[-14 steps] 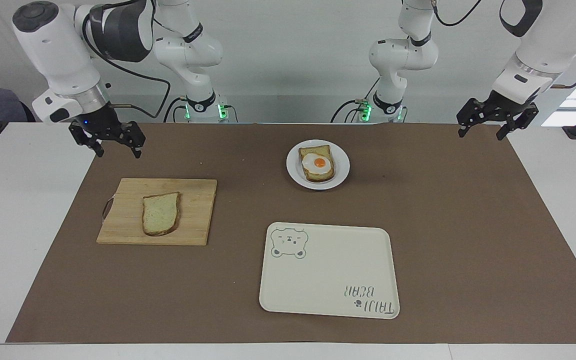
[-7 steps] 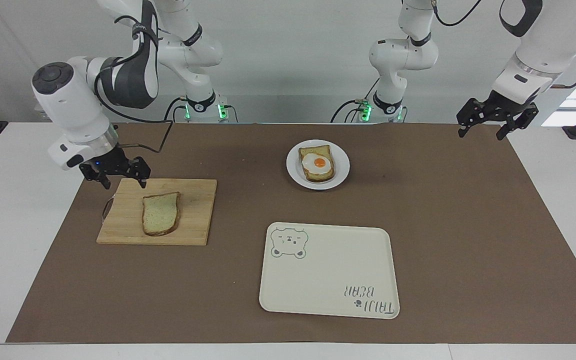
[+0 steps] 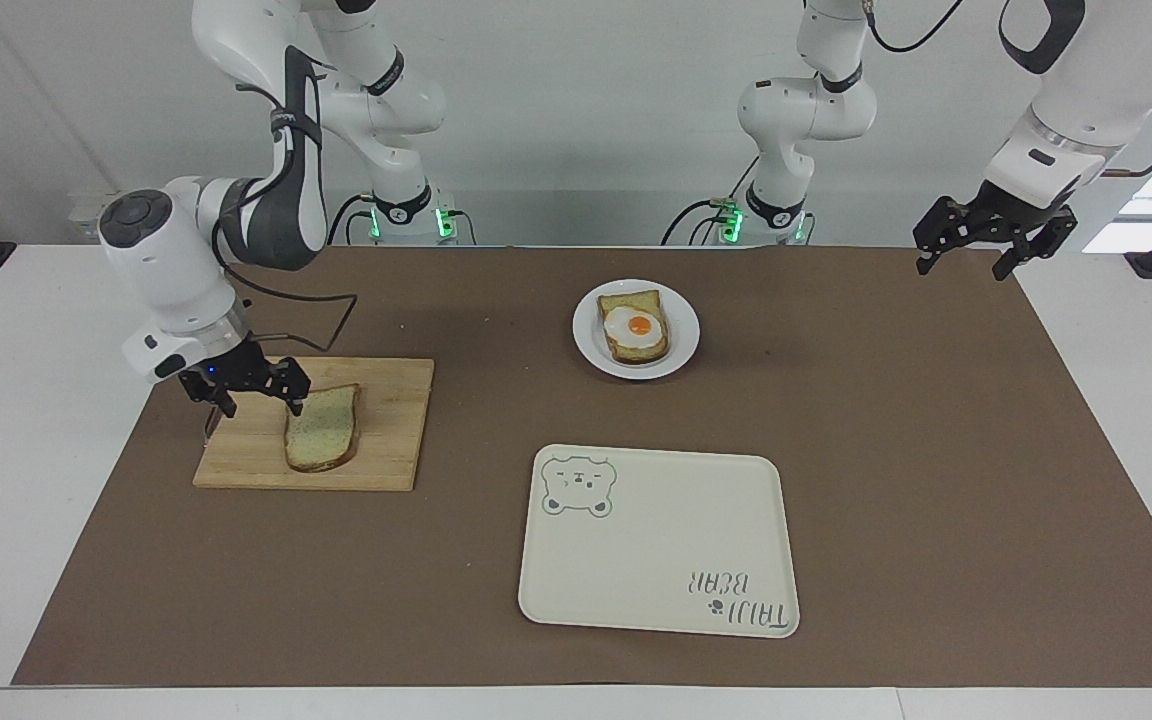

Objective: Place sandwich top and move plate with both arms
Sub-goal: 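Reach the right gripper to the bread slice and grasp it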

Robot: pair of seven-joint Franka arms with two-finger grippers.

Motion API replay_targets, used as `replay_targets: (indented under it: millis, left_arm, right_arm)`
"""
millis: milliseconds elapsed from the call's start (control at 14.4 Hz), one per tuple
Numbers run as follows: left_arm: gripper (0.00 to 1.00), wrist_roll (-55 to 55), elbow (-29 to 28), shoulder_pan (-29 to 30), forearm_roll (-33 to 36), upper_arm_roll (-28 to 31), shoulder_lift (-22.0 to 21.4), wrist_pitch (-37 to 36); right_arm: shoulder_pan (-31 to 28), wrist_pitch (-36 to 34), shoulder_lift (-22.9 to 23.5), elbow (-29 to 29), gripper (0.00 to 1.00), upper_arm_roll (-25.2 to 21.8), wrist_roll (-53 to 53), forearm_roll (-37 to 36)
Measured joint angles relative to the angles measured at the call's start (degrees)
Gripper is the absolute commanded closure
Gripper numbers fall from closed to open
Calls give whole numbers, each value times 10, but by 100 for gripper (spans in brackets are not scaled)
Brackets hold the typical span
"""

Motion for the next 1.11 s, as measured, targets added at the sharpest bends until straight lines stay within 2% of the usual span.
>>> replay_targets:
  millis: [278,696,765,835,974,1043,1113]
  left_arm:
    - [0,0,0,0,0,0,0,0]
    - [0,0,0,0,0,0,0,0]
    - [0,0,0,0,0,0,0,0]
    - [0,0,0,0,0,0,0,0]
    - [0,0,0,0,0,0,0,0]
    - [0,0,0,0,0,0,0,0]
    - [0,0,0,0,0,0,0,0]
  right_arm:
    - [-7,34,41,-3,0,0,-7,36]
    - [-15,39,46,-24,1,0,-26,42]
    - [-17,41,46,-28,14,0,-33,43]
    - [-19,42,46,-33,21,0,-35,43]
    - [-19,42,46,-44,30,0,-35,43]
    - [-19,43,46,-47,38,0,-35,43]
    - [-19,44,45,-48,57,1,-35,43]
